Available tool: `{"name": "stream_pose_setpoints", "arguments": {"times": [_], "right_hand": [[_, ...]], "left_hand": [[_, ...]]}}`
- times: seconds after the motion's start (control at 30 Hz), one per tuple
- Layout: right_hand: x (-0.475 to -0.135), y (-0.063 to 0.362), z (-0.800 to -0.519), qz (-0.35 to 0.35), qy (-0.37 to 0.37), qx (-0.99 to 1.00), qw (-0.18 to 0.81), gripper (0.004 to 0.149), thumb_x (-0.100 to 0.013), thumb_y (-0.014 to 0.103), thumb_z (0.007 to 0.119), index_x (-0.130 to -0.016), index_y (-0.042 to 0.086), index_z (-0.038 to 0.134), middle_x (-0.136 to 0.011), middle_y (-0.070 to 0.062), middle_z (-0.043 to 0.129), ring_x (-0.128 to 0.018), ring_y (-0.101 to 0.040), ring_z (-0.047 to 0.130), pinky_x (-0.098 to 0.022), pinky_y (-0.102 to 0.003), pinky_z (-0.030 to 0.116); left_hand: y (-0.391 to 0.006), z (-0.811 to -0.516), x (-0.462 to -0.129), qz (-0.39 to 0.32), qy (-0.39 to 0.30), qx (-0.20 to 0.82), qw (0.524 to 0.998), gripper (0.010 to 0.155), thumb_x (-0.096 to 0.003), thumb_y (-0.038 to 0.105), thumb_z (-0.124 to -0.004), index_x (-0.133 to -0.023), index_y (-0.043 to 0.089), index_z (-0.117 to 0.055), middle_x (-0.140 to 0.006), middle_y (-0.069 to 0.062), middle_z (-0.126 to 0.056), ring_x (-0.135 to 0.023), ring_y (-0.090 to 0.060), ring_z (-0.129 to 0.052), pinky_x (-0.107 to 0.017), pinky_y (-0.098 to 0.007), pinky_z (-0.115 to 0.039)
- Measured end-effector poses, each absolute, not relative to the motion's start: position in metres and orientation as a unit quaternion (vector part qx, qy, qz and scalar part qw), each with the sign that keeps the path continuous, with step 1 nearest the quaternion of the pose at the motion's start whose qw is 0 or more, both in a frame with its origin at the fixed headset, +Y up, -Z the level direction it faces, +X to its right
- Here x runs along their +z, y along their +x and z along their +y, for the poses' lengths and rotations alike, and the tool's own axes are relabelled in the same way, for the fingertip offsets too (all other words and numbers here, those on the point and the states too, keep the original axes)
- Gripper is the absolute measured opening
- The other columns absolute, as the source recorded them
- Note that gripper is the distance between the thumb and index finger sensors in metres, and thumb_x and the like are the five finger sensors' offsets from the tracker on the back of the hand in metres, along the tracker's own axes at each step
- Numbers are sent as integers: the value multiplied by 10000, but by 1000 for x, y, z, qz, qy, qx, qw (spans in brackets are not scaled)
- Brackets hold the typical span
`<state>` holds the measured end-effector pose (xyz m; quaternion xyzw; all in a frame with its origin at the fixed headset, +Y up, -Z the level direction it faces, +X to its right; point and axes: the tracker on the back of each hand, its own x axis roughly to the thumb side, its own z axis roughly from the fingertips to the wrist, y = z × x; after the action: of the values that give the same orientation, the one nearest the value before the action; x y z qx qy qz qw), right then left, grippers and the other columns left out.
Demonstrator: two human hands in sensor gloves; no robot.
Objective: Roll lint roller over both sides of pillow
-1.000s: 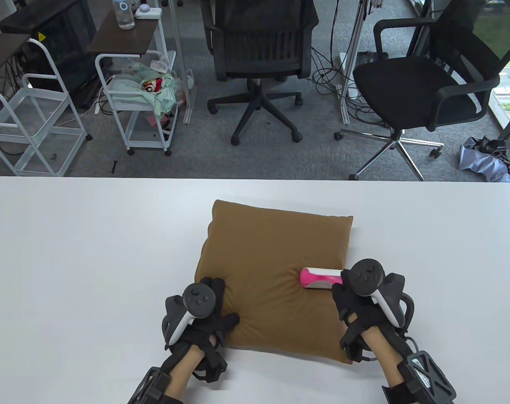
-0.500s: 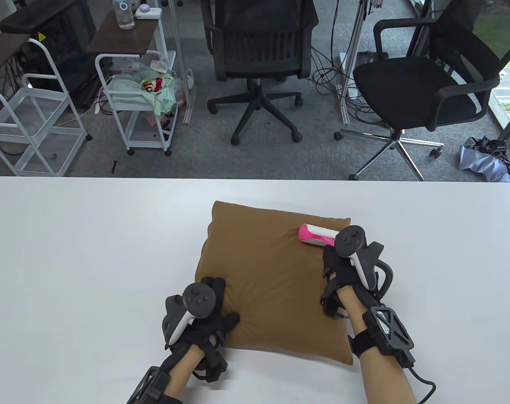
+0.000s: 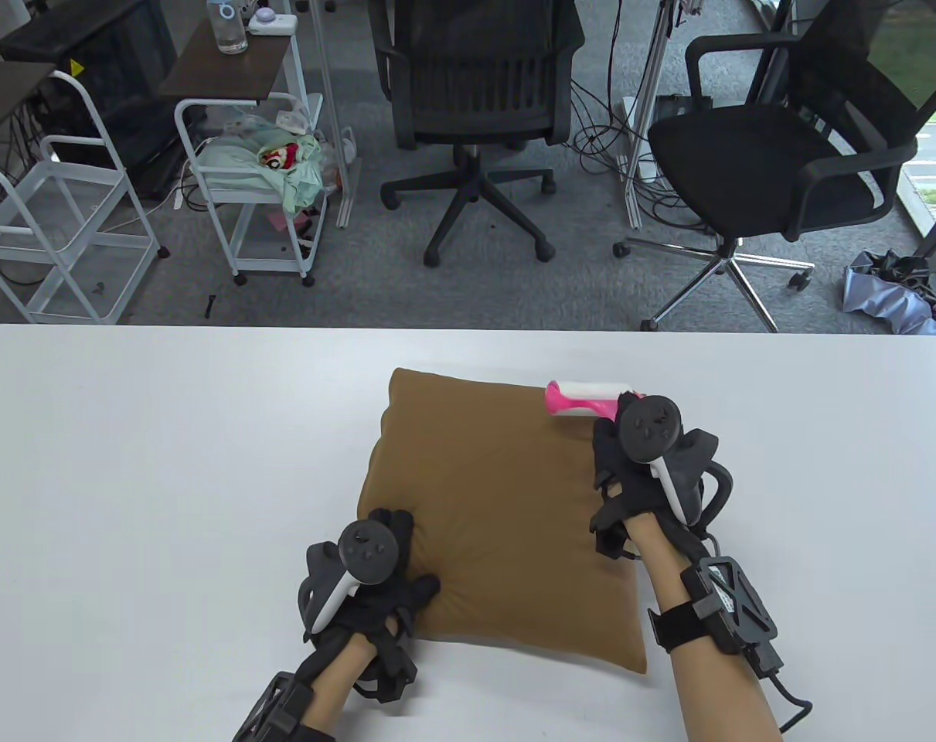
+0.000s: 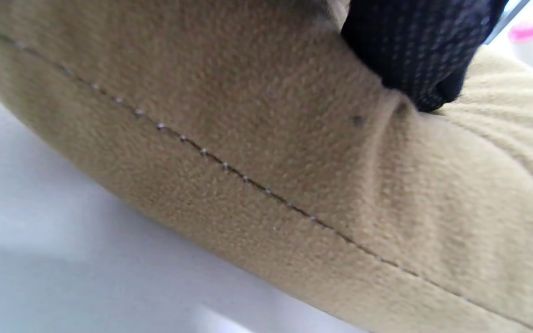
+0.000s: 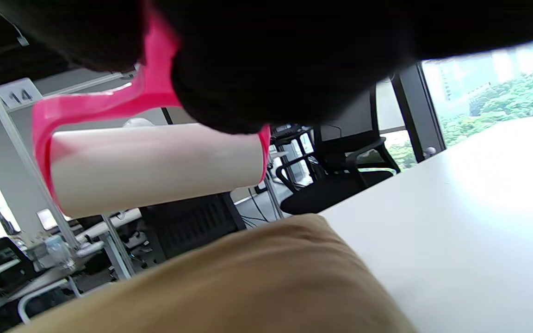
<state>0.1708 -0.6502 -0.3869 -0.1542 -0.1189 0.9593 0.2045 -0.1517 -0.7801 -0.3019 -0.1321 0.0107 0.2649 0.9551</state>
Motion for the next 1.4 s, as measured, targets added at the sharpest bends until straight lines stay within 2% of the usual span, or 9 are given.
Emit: {"name": "stream_pose_setpoints", "arguments": {"times": [0.13,0.23,0.3,0.5,0.8,1.07,1.23,1.4], "right_hand": [[-396,141,-663,-79,-128,971,184,586,-407,548,728,-936,299,685,-580,92,1017,-67,-72,1017,-69,-309,907],[-402,123,-689,14,-125,981,144,590,-415,532,732,-945,284,659,-585,72,1012,-68,-90,1023,-68,-325,907],[-399,118,-695,-18,-115,985,130,589,-408,518,744,-932,258,678,-539,57,1022,-26,-106,1014,-34,-335,898],[-374,127,-687,18,-79,988,134,591,-413,501,761,-928,221,689,-511,35,1030,1,-122,1007,-10,-344,889],[-299,141,-685,49,-25,994,98,587,-418,489,765,-918,187,705,-490,19,1038,12,-129,1007,15,-346,886],[-255,147,-680,83,3,993,82,586,-419,487,771,-917,183,712,-490,17,1040,28,-126,1006,17,-343,886],[-243,144,-682,82,13,995,50,585,-422,488,767,-919,186,712,-491,16,1041,12,-126,1007,15,-343,886],[-259,143,-684,79,-2,995,59,581,-420,497,762,-918,200,716,-493,25,1040,14,-118,1004,9,-341,886]], "left_hand": [[-152,-780,-301,11,-130,265,955,914,-355,513,-786,-1057,331,-230,-1173,-35,-139,-1105,-379,-296,-783,-575,-374],[-152,-780,-301,11,-130,267,955,914,-355,516,-784,-1057,332,-228,-1172,-33,-137,-1105,-378,-293,-783,-573,-373],[-152,-781,-302,11,-130,268,955,914,-355,518,-783,-1057,333,-226,-1172,-32,-136,-1105,-376,-292,-783,-572,-374],[-151,-781,-302,12,-134,263,955,915,-355,516,-783,-1057,332,-226,-1173,-34,-134,-1105,-379,-291,-783,-575,-372],[-150,-782,-301,13,-131,251,959,914,-357,514,-780,-1055,330,-220,-1171,-37,-128,-1104,-382,-288,-783,-577,-368],[-150,-783,-300,12,-131,249,960,915,-357,513,-780,-1053,332,-215,-1170,-32,-122,-1105,-377,-281,-785,-575,-364],[-150,-783,-299,11,-131,247,960,916,-358,509,-781,-1054,331,-213,-1170,-34,-120,-1105,-379,-277,-785,-576,-361],[-150,-783,-299,11,-132,251,959,913,-359,508,-780,-1053,334,-214,-1169,-31,-120,-1106,-377,-276,-786,-575,-359]]}}
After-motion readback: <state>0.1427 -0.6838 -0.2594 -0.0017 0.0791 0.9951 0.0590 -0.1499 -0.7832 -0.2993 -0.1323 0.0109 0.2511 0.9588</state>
